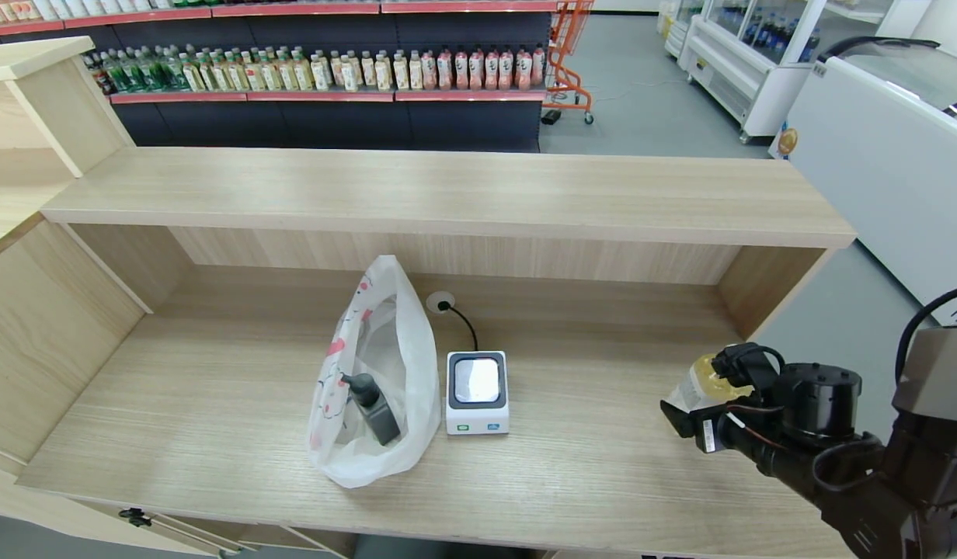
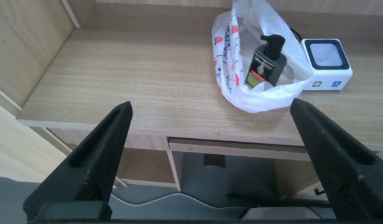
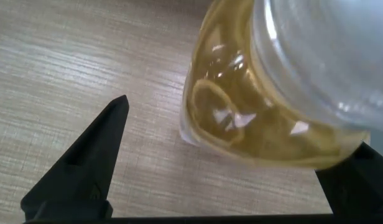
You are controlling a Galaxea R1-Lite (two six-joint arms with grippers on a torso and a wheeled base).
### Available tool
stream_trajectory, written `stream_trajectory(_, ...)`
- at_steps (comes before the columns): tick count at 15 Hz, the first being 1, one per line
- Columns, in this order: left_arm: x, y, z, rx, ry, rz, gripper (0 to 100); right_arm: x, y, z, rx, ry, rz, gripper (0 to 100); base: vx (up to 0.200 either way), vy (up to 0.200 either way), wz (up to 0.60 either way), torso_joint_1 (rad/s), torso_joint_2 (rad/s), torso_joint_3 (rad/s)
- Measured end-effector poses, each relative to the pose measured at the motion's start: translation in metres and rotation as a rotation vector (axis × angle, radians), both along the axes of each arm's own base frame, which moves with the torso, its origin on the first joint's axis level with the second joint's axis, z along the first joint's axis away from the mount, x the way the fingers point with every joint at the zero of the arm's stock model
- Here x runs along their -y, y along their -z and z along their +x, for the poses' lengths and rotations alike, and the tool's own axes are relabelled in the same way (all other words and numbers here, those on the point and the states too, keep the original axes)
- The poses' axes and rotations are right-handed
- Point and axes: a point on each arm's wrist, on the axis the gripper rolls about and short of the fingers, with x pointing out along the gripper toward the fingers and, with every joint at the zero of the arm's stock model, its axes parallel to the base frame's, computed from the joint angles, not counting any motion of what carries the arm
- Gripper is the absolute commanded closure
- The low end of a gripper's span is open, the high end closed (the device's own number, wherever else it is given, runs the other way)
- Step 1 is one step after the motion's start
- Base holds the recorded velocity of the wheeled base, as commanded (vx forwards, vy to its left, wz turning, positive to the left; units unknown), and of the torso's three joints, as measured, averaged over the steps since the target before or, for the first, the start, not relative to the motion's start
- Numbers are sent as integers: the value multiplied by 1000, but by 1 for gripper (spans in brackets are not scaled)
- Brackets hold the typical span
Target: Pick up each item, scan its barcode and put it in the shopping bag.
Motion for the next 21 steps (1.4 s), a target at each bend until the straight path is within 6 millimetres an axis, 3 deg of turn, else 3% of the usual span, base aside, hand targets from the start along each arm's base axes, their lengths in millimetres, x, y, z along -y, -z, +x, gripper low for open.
stream_trajectory(12,0,0,0,0,0,0,0,-6,20,28,91,-107,-12,0,0,0,0,0,0,0)
stream_trajectory(13,0,0,0,0,0,0,0,-6,21,31,100,-116,-19,100,0,0,0,0,0,0)
stream_trajectory(21,0,0,0,0,-1,0,0,1,24,45,136,-159,-98,100,0,0,0,0,0,0)
